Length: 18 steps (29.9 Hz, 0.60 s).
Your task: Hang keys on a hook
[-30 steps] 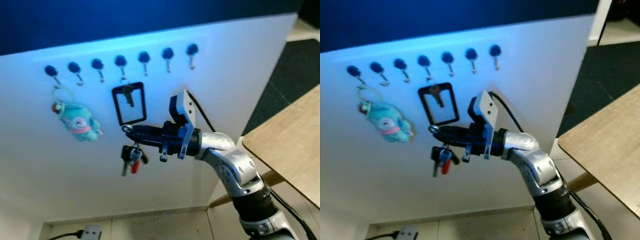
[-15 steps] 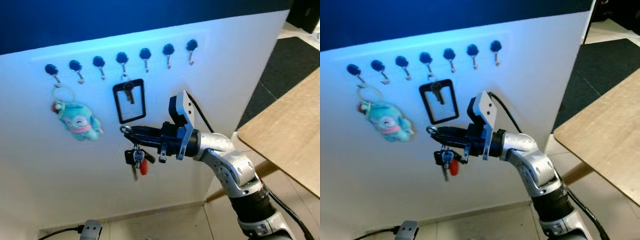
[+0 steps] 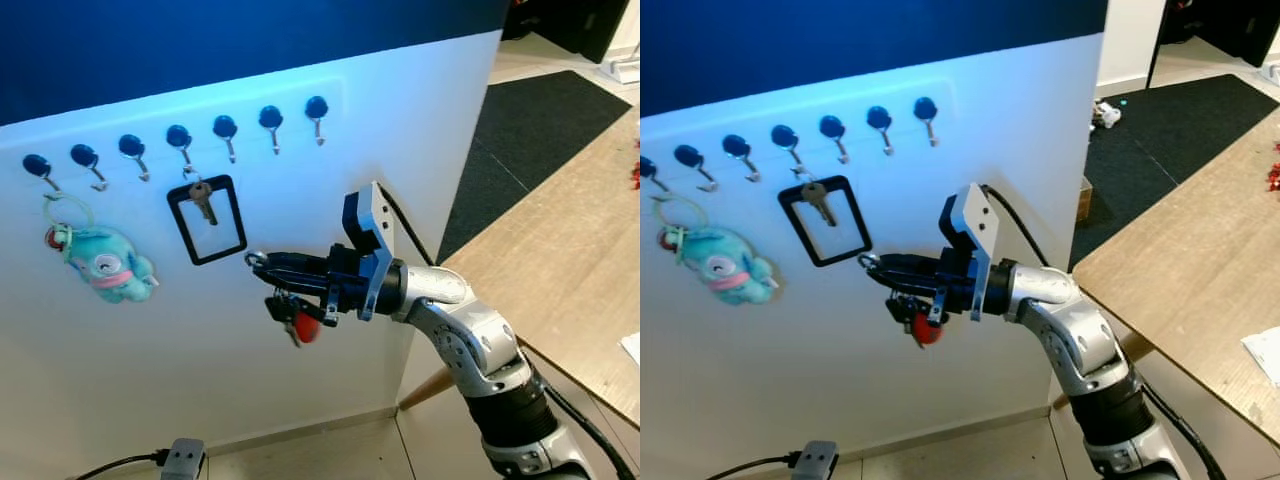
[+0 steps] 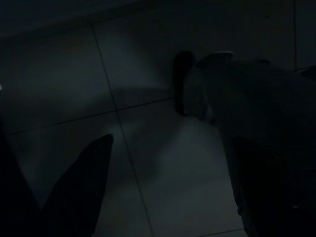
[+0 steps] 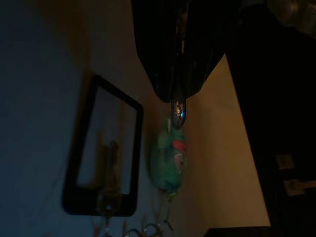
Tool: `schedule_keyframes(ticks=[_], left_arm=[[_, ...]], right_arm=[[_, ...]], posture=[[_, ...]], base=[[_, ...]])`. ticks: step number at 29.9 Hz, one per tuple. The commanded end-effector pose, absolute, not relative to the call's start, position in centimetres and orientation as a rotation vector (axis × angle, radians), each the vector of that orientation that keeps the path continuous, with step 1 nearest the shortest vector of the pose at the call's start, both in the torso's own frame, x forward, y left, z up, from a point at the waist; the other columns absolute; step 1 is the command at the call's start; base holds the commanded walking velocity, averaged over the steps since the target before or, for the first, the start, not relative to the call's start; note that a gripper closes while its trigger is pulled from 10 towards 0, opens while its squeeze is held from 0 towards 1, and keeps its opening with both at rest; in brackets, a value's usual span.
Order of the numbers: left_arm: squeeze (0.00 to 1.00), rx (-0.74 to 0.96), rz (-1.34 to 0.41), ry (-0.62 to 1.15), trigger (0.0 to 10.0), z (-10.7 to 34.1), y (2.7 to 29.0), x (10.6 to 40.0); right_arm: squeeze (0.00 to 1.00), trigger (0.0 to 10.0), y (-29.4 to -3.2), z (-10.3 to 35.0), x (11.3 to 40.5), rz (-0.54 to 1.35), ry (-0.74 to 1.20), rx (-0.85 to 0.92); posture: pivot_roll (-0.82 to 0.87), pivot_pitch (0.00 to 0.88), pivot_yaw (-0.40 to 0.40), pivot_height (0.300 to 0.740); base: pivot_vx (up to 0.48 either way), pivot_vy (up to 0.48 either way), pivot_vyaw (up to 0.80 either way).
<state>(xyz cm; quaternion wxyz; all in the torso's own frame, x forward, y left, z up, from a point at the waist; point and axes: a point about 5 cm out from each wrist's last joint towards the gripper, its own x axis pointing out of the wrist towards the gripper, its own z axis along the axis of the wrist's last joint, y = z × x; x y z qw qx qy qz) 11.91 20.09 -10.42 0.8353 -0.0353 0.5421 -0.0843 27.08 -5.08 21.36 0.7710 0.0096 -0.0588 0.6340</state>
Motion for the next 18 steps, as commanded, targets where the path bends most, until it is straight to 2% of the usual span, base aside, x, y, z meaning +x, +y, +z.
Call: schedule_keyframes(ticks=[1,3,18], left_arm=[[0.00,-0.051,-0.188,1.185,10.0,-10.64,20.46,10.97],[0.00,-0.043,-0.187,1.185,10.0,-10.64,20.50,10.99],[0.00,-0.018,-0.150,1.200,10.0,-10.69,20.77,10.92]], right_arm=[[0.00,10.0,-4.81,21.63,26.67,1.399,-0.138,0.041],[0.00,10.0,-4.82,21.62,26.65,1.399,-0.137,0.041],[0.00,10.0,-4.72,21.67,26.74,1.398,-0.139,0.039]], posture=[[-0.13,0.105,0.122,0.740],[-0.13,0.105,0.122,0.740],[-0.13,0.094,0.121,0.740]], base=[[0.000,-0.454,0.00],[0.000,-0.454,0.00],[0.000,0.000,0.00]])
